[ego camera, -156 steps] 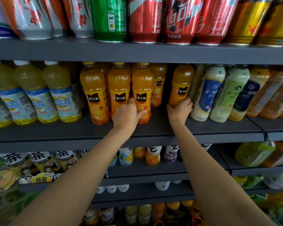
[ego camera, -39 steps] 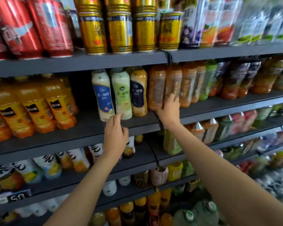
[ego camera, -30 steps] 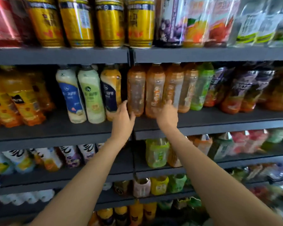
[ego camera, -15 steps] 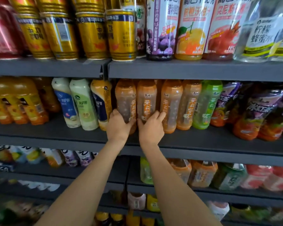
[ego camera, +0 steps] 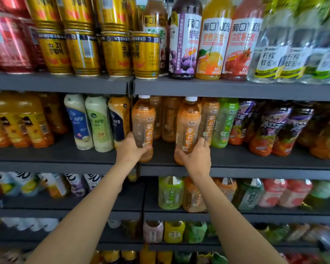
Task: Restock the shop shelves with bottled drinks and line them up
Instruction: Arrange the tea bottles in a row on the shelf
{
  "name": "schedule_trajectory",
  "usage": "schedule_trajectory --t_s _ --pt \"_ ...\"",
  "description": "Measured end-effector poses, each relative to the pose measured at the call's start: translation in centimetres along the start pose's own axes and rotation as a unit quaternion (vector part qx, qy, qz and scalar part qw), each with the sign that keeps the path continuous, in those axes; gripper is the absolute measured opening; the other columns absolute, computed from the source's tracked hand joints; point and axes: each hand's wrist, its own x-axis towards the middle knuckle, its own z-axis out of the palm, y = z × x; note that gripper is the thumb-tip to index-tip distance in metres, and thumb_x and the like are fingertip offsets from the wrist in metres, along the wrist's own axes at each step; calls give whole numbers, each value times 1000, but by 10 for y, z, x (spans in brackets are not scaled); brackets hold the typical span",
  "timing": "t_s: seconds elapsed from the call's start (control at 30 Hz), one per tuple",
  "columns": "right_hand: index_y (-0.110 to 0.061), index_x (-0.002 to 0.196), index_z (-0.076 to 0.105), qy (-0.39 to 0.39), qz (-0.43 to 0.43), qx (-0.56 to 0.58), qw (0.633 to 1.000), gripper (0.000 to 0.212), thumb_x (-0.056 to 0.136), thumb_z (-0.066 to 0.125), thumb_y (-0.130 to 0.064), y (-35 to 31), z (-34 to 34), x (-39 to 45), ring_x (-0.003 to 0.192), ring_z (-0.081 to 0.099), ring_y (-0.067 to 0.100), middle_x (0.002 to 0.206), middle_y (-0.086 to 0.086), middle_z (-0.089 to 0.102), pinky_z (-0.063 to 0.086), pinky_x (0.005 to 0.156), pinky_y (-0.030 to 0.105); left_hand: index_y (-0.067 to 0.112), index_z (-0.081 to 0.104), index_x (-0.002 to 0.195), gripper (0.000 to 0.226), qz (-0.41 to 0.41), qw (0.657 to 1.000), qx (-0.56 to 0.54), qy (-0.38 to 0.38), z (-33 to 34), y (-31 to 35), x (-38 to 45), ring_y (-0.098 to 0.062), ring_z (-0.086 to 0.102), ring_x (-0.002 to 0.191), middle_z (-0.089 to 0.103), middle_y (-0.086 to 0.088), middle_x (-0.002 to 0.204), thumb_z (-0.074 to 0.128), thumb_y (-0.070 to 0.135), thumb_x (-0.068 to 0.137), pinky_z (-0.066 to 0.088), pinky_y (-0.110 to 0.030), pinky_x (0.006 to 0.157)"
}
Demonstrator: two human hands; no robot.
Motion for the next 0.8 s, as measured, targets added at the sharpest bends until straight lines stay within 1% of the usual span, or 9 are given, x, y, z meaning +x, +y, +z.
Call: schedule_trajectory --t_s 0.1,0.23,0.33,0.43,0.5,0.57,0.63,0.73,0.8 --pt "-6 120 42 -27 -2 17 999 63 77 72 -41 -3 -2 2 115 49 31 122 12 50 45 87 42 7 48 124 60 0 999 -4 -32 -3 1 8 -28 54 114 59 -10 124 74 32 76 41 -33 90" --pt "-7 114 46 -55 -1 16 998 55 76 73 -37 -14 4 5 107 57 32 116 11 56 48 88 43 8 46 127 59 2 998 -34 -43 4 4 14 -27 54 116 58 -9 126 73 29 78 41 -32 90" --pt "-7 115 43 -68 1 4 998 54 79 72 -35 -28 13 8 108 57 34 115 13 59 48 86 42 6 45 126 59 0 998 -40 -46 14 7 23 -29 54 114 58 -11 124 71 31 79 42 -34 88" --pt "-5 119 39 -75 -15 -53 996 55 83 68 -35 -39 19 13 110 57 32 115 14 60 47 85 38 6 45 126 60 -14 1000 -24 -8 27 7 24 -32 52 113 54 -15 123 69 36 80 41 -36 89" --pt "-5 119 40 -77 -23 -78 994 55 83 67 -37 -44 20 18 110 57 31 116 14 60 48 85 36 5 45 127 61 -21 999 -26 38 33 7 20 -34 48 114 48 -17 123 70 35 79 39 -37 92" --pt "-5 118 43 -88 -24 -121 988 57 82 67 -43 -47 18 24 110 58 31 116 13 60 48 85 36 4 45 127 62 -15 998 -29 61 34 5 20 -34 48 113 46 -17 122 70 34 79 38 -36 92" --pt "-7 115 47 -105 -27 -159 981 58 80 66 -49 -49 14 33 108 59 30 114 11 61 48 81 36 4 46 127 61 -6 998 -28 50 31 2 26 -32 49 113 48 -16 122 70 33 80 39 -35 91" --pt "-9 107 54 -120 -36 -186 975 51 79 67 -50 -50 11 46 102 61 29 107 9 63 44 71 33 5 50 123 54 16 999 -25 33 26 -2 35 -29 53 112 57 -13 120 70 30 80 42 -35 89" --pt "-9 104 56 -120 -39 -195 973 49 79 67 -50 -50 11 49 101 62 29 106 10 64 44 70 33 5 50 123 51 25 999 -25 29 26 -4 36 -28 56 111 62 -12 118 69 29 82 44 -34 87"
